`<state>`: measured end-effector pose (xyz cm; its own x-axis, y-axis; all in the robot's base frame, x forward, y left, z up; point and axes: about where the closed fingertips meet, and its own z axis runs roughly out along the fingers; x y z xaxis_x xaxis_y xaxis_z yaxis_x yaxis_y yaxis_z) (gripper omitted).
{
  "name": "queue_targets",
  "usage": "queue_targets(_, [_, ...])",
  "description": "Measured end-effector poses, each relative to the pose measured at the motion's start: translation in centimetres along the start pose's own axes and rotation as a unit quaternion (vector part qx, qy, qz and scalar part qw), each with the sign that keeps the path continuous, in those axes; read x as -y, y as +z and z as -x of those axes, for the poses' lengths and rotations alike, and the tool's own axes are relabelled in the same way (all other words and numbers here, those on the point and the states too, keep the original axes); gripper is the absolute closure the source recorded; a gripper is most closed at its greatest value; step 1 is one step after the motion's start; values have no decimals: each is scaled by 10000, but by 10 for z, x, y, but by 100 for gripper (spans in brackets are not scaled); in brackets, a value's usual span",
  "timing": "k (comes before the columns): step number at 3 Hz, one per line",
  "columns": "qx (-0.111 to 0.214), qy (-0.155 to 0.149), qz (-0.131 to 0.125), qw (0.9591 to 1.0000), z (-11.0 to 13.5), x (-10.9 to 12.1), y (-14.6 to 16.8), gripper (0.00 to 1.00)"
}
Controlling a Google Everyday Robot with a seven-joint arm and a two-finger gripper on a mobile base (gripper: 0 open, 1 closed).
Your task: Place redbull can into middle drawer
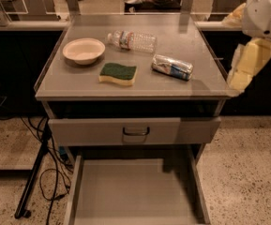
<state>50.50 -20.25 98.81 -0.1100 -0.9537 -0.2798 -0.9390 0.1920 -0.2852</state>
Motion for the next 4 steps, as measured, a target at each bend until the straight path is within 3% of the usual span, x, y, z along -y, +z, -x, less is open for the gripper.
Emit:
queue_targets(1, [538,92,-125,9984,12,36,6,0])
queue_targets(2, [865,332,-502,9944,19,57,5,0])
queue_targets(4, [874,436,-649,9931,19,57,12,0])
